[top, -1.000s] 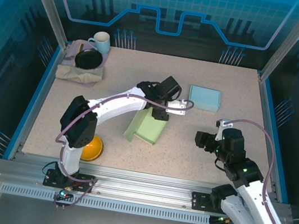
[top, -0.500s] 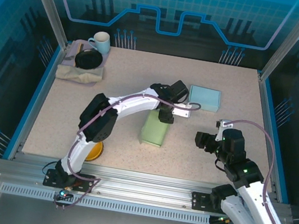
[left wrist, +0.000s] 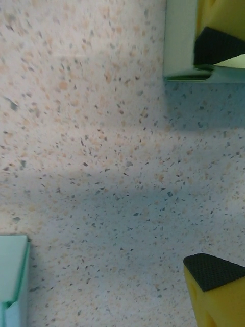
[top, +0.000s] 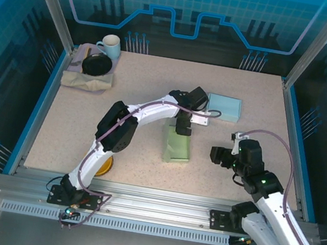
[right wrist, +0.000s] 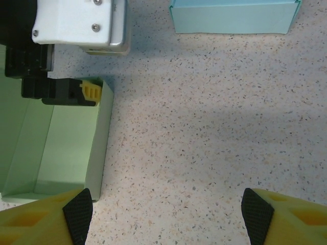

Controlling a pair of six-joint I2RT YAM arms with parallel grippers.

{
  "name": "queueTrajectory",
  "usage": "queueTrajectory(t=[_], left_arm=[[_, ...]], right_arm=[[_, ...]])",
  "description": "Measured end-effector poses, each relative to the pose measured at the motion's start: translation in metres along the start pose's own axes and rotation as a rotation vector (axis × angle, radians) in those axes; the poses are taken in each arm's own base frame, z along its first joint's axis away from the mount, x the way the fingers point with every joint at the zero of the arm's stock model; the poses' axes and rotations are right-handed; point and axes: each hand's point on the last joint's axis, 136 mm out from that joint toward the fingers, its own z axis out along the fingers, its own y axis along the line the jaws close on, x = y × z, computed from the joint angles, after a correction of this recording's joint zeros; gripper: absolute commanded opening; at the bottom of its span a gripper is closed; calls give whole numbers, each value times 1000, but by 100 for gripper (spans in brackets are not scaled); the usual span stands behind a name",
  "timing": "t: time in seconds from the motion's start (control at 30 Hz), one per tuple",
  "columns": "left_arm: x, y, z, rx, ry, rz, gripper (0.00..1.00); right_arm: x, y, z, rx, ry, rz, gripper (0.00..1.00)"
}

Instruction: Fold the paper box

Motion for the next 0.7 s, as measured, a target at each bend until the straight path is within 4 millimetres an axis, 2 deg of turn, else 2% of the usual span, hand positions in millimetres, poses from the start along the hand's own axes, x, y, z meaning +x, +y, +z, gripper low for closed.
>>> queueTrajectory(t=[0.13,0.43,0.53,0.7], left_arm=[[8,0,17,14,10,-9,98],[-7,31,18,-35,-45,-42,98],[-9,37,14,-42,-50,-58,98],[-18,48,-6,-47,-77,-133,98]], right_arm=[[-1,1,0,-2,-5,0,80],[3,-1,1,-1,-2,0,79],[1,2,1,-14,-8,0,78],[-3,10,7,-65,-33,22,75]])
